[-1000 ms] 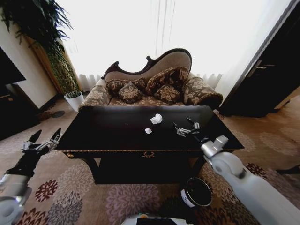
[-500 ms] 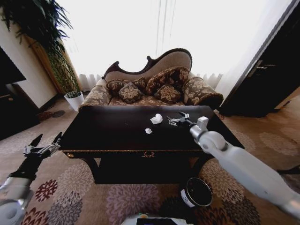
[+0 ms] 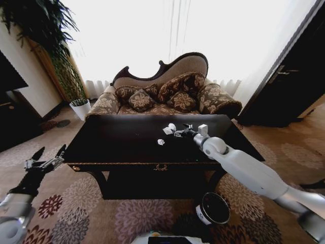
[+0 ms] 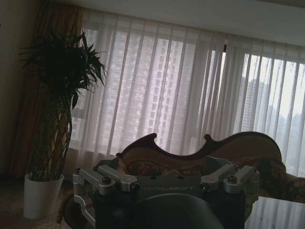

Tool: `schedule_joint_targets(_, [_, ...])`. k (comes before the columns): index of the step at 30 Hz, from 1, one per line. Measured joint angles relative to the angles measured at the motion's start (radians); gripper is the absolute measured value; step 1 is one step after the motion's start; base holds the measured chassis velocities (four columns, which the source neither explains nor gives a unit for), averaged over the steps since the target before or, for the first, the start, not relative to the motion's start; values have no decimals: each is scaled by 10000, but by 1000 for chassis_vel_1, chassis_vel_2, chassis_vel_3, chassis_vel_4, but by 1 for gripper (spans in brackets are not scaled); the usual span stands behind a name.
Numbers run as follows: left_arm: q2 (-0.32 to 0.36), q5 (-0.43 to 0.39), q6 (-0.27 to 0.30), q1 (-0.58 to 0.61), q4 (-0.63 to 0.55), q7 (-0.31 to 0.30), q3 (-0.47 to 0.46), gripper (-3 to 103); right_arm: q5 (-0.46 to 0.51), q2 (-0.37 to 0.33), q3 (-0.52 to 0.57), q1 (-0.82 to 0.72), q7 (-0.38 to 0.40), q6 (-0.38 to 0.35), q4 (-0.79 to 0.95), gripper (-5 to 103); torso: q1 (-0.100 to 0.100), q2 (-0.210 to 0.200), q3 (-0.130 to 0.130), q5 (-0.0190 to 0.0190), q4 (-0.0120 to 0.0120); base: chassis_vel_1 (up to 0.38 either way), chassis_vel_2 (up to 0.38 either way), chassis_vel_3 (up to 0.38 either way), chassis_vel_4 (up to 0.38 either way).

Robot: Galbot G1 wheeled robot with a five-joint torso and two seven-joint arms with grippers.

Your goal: Move to the front of the table and place the trash on the table into the trash bin.

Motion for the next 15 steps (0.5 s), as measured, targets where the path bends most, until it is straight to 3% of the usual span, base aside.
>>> schedule_joint_targets(15, [44,44,0,-31,96,2,29,100,-287,287,-581,219,-343,4,-399,100,-1,0,0,-1,-1,0,0,0,0])
